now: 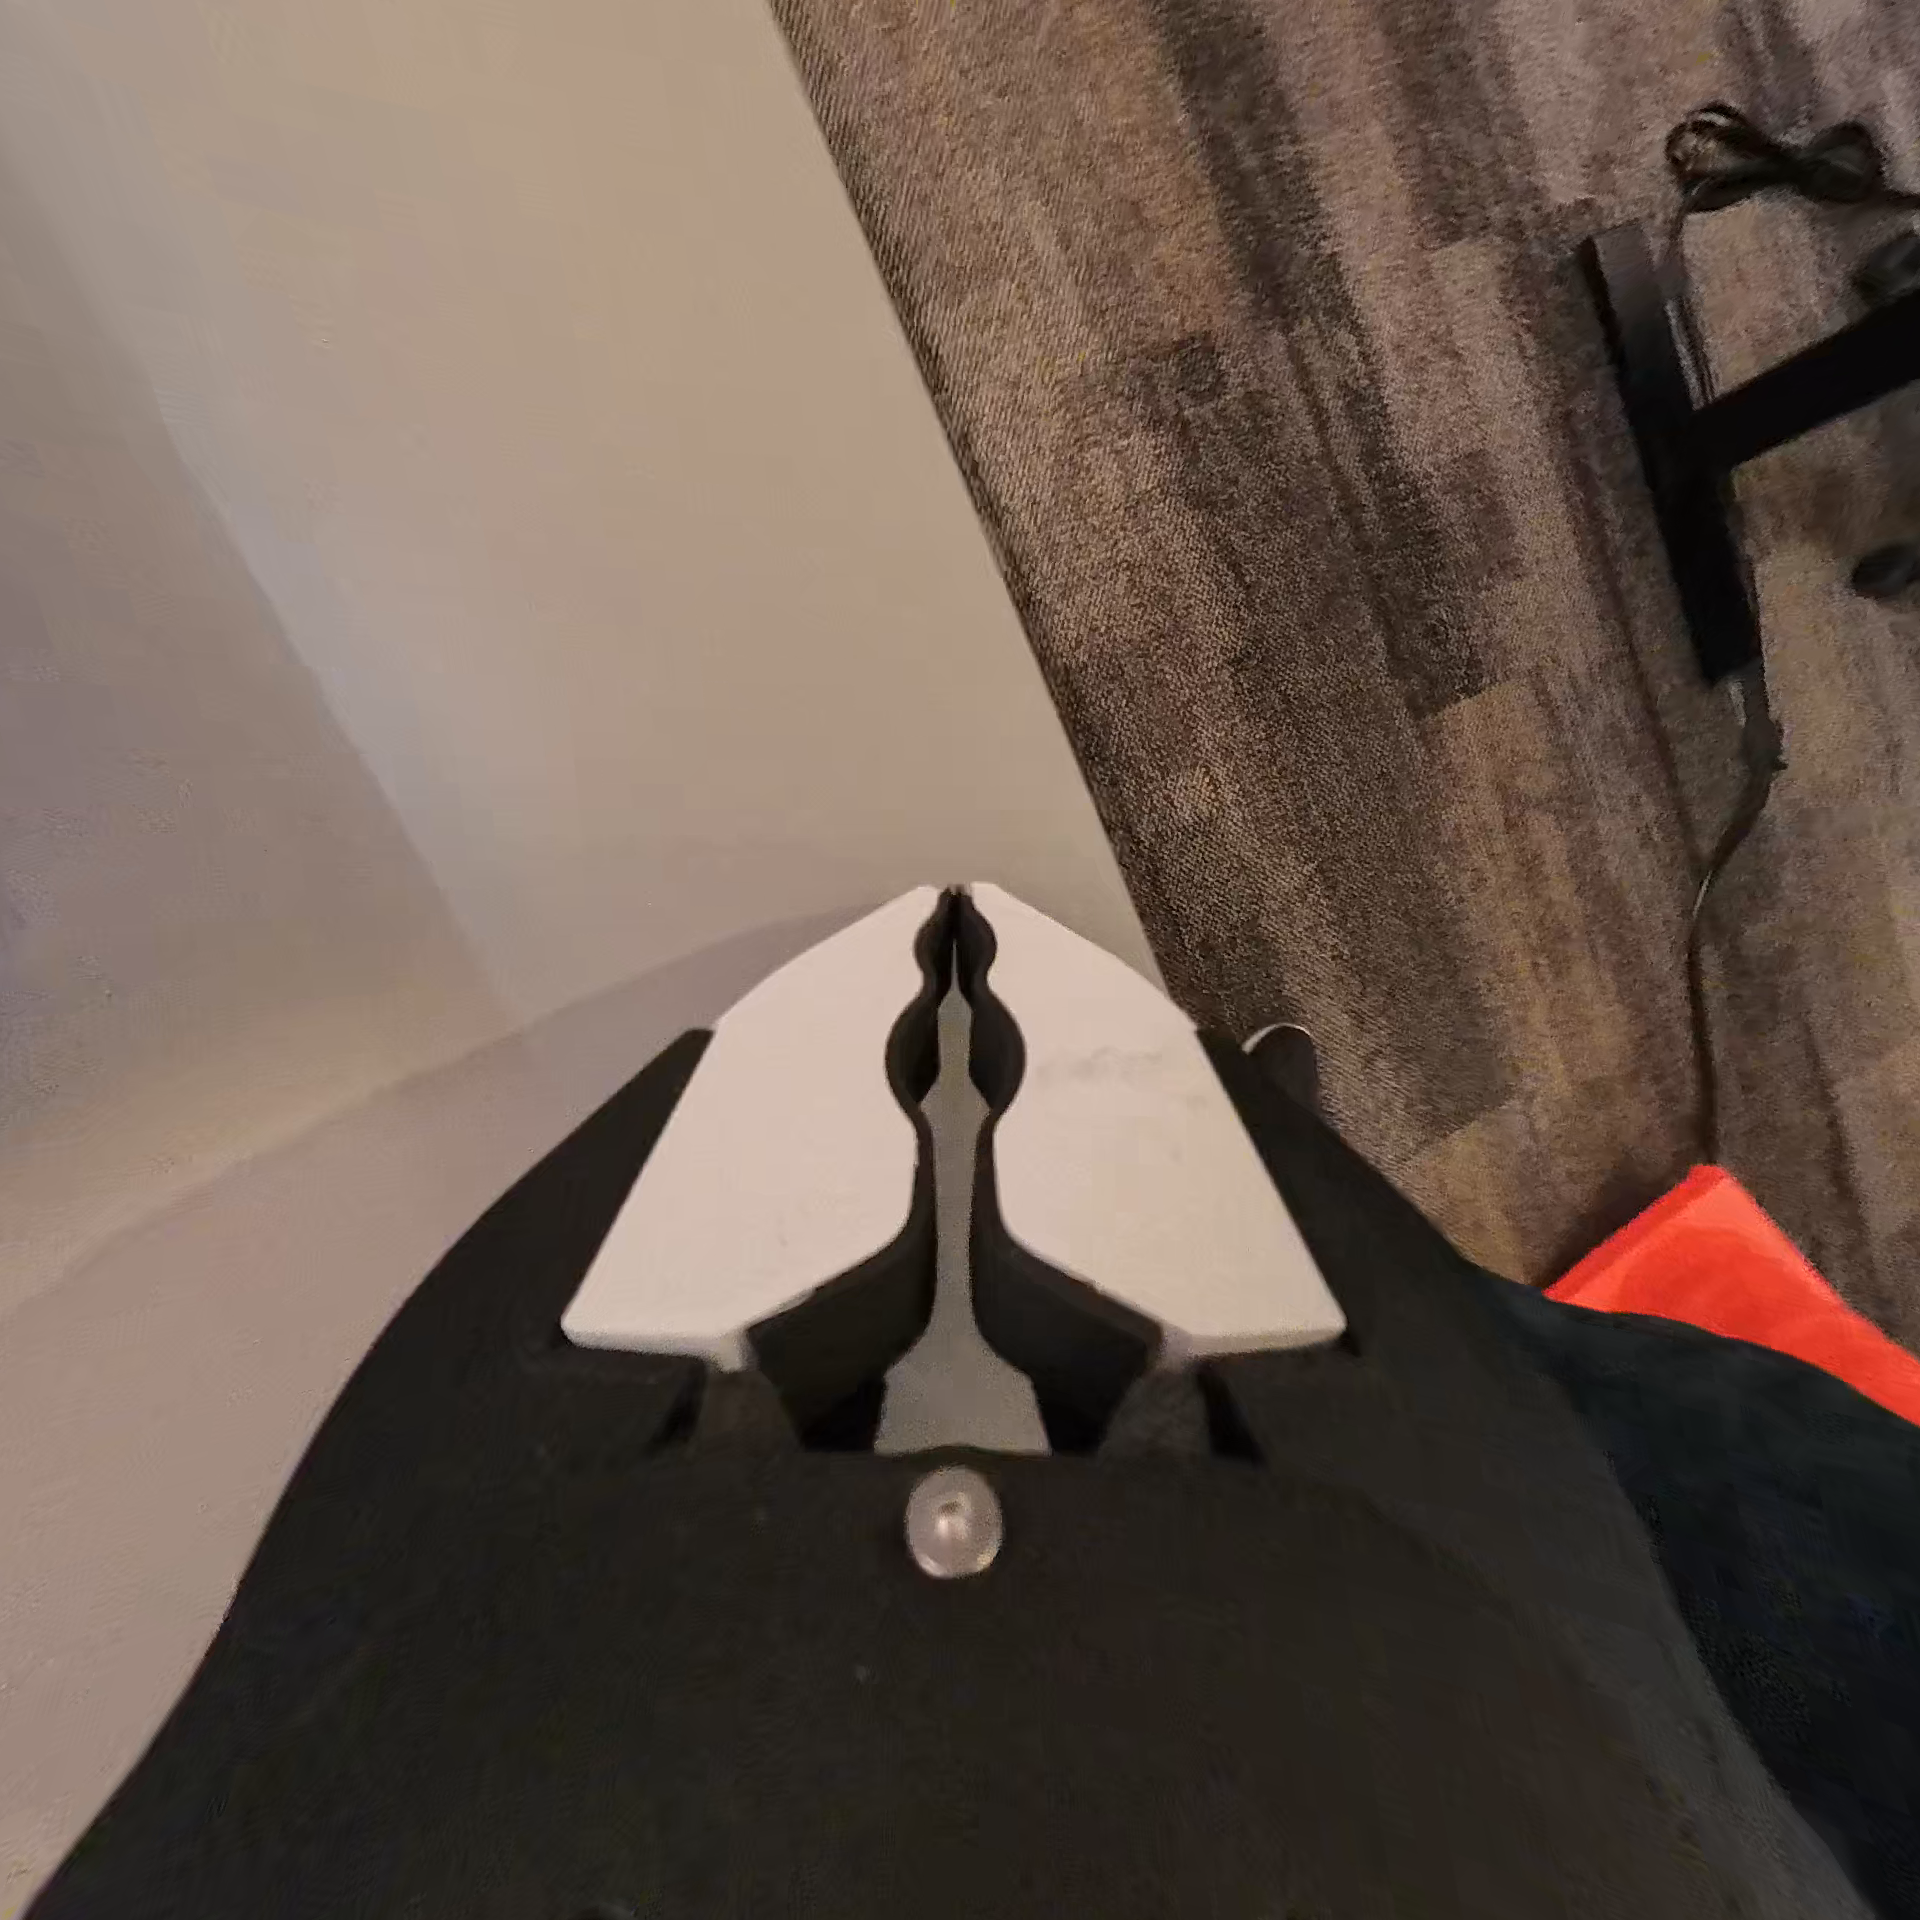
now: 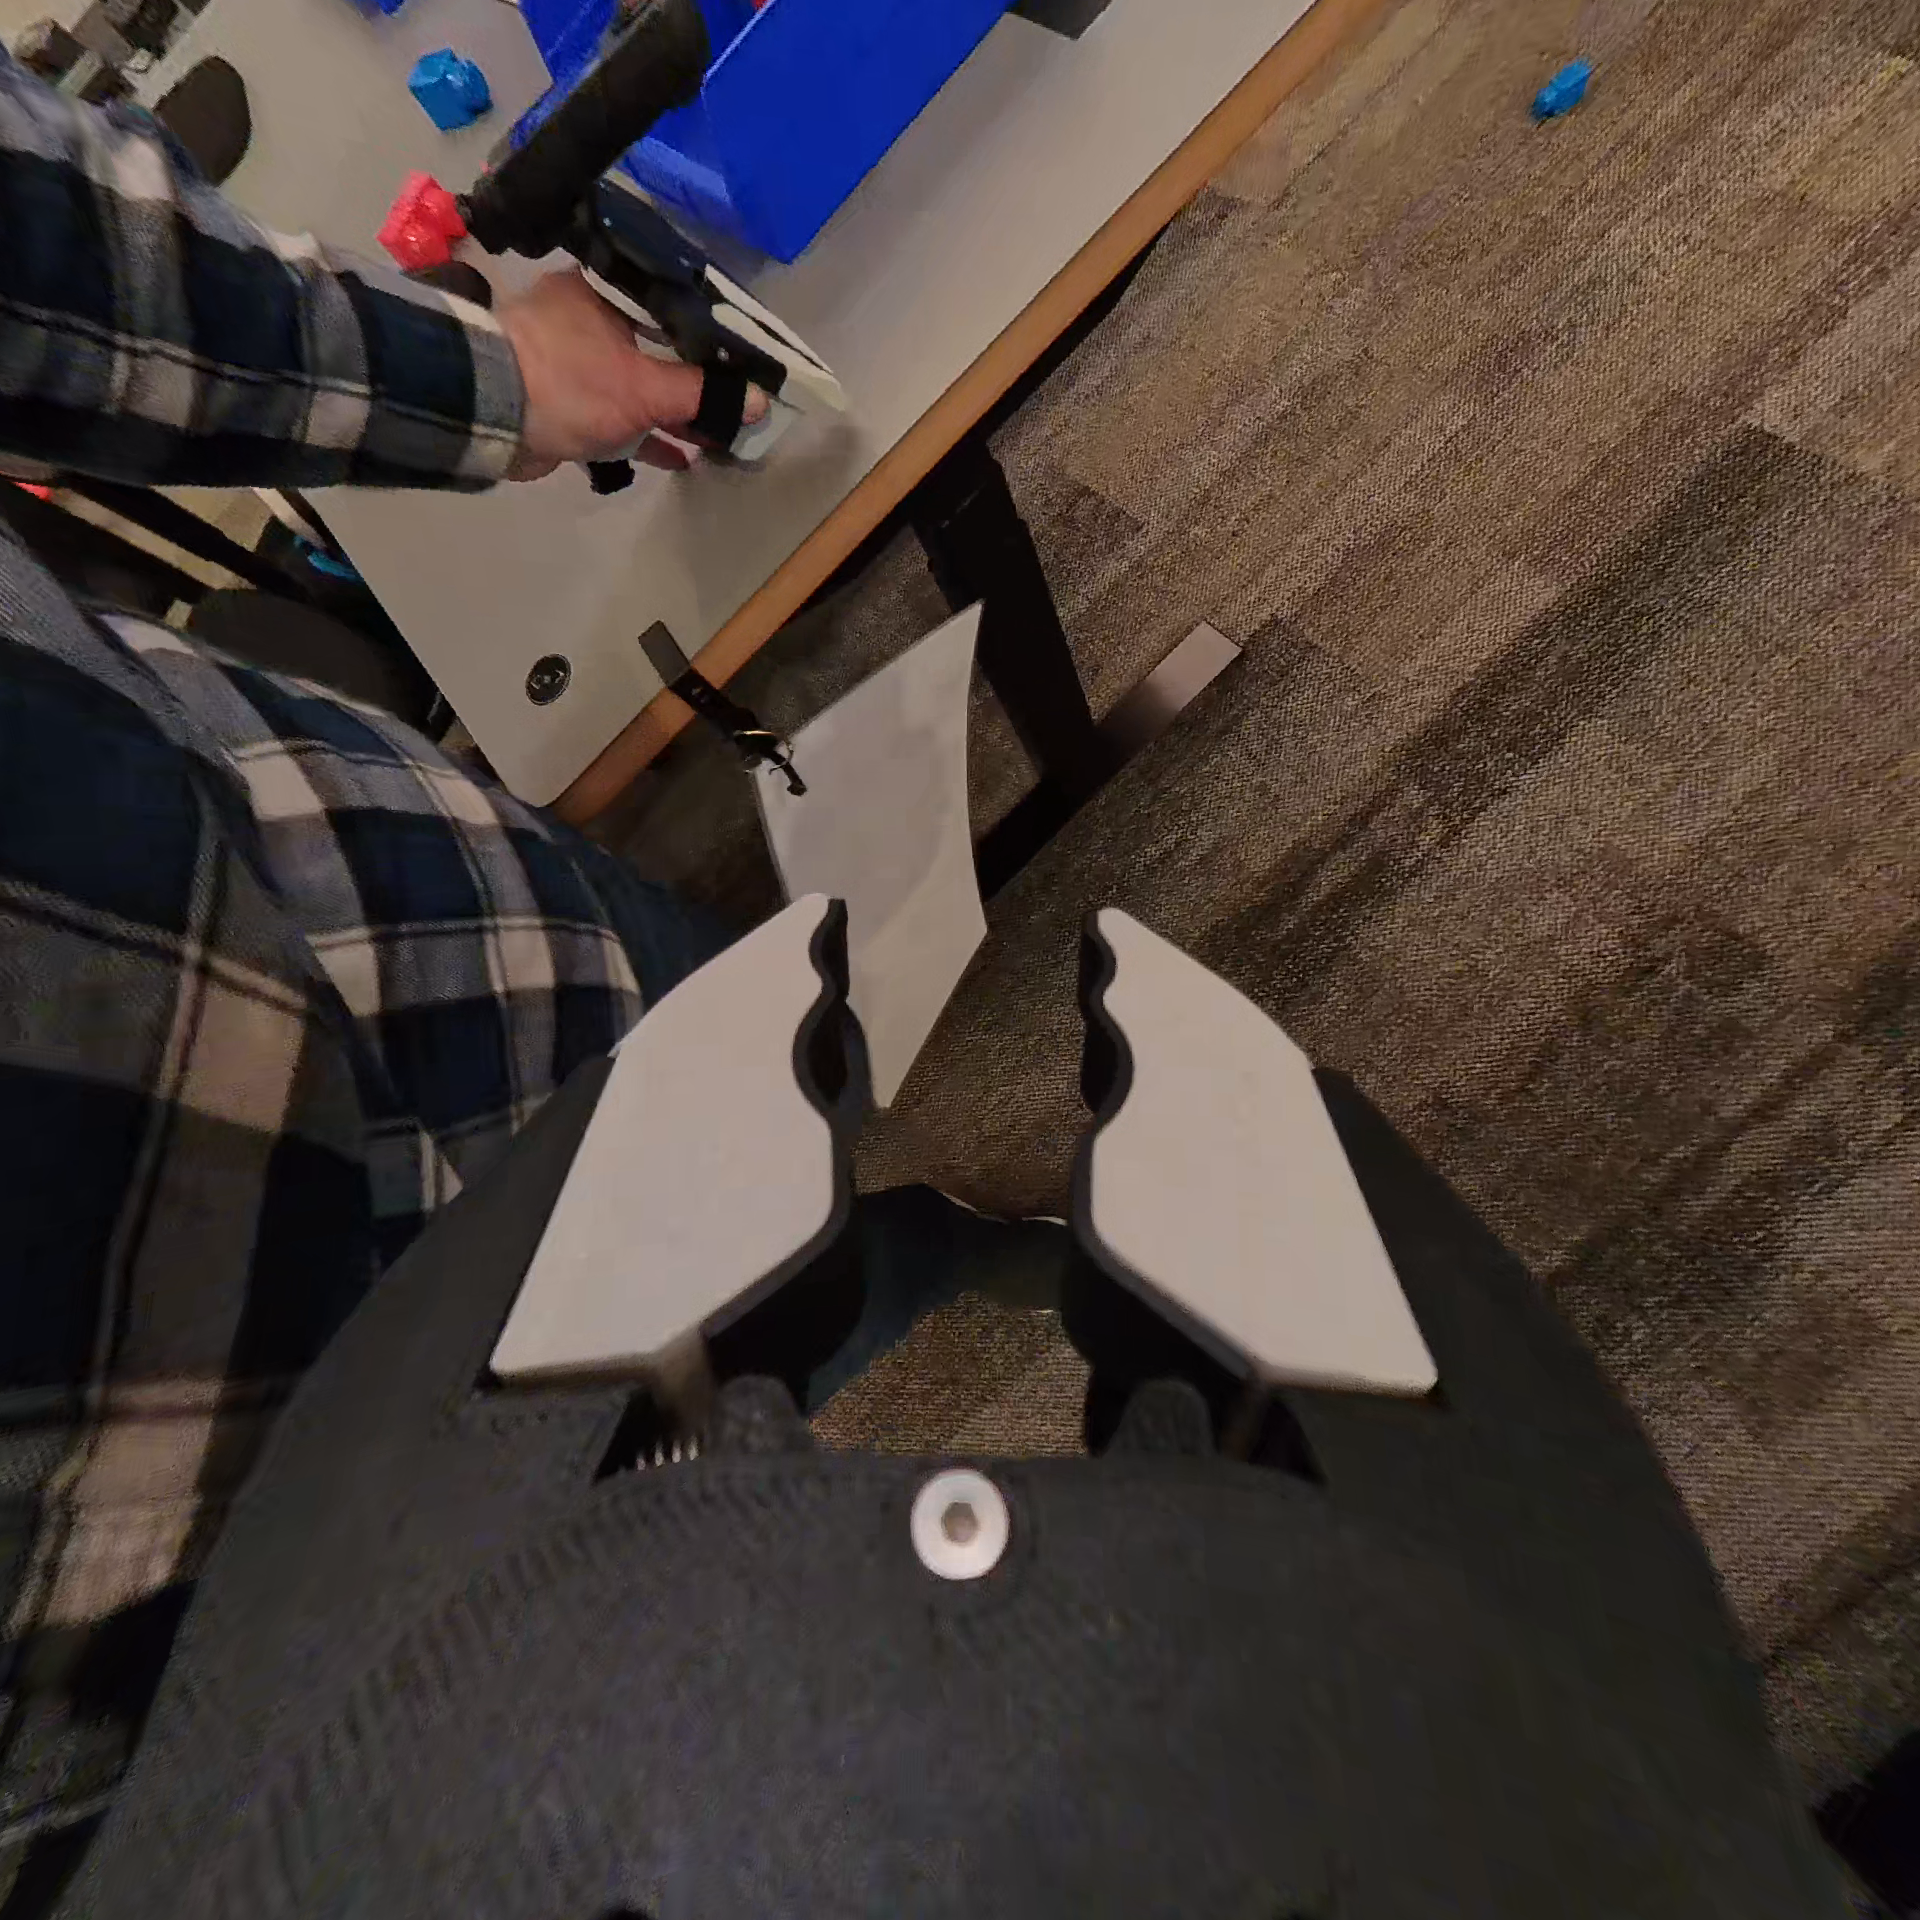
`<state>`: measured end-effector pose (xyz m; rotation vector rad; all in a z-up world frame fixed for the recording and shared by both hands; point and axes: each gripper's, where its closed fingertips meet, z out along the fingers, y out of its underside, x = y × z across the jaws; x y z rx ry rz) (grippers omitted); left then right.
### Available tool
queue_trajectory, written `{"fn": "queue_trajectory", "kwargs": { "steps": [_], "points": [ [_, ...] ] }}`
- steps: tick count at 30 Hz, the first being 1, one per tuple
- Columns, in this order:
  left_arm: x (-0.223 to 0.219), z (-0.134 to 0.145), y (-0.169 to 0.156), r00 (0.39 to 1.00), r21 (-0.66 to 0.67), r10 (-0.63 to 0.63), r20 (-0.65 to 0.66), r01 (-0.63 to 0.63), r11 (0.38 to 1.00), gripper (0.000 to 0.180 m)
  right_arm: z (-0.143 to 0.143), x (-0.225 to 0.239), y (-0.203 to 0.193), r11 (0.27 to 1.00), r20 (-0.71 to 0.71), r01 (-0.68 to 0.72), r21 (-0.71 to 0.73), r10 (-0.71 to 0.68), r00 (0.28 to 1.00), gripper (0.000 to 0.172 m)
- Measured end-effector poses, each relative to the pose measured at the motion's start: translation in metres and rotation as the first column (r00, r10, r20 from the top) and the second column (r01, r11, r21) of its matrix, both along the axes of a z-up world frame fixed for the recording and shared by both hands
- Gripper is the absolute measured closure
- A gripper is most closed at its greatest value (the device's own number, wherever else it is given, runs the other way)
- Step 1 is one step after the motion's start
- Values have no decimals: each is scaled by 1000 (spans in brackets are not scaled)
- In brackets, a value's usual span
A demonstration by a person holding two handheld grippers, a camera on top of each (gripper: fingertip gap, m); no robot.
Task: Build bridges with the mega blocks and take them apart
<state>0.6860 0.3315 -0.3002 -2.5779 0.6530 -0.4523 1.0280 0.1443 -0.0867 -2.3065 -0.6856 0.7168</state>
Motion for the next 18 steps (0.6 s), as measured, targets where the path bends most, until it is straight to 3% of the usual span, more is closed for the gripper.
{"fn": "queue_trajectory", "kwargs": {
  "steps": [2, 5, 9, 14, 16, 18],
  "points": [
    [4, -7, -1, 1000, -24, 15, -23, -15, 1000, 180, 3, 9, 18, 1000, 0, -27, -2, 27, 1000, 129],
    [14, -7, 5, 999, 76, 8, -41, -5, 997, 180, 1, 8, 52, 995, -33, -92, -34, 91, 995, 128],
    [11, -7, 15, 995, 113, 78, -62, -70, 991, 180, 1, -14, 102, 960, -56, -270, -72, 267, 962, 127],
    [7, -6, 22, 991, 47, 114, -75, -110, 993, 180, -2, -35, 182, 887, -86, -454, -84, 447, 890, 125],
    [22, 10, 50, 991, 112, 129, -45, -123, 986, 180, -11, -36, 226, 865, -82, -488, -114, 482, 873, 122],
    [55, 30, 101, 992, 177, 126, 11, -126, 976, 180, -19, -35, 284, 857, -55, -501, -123, 498, 865, 121]
  ]
}}
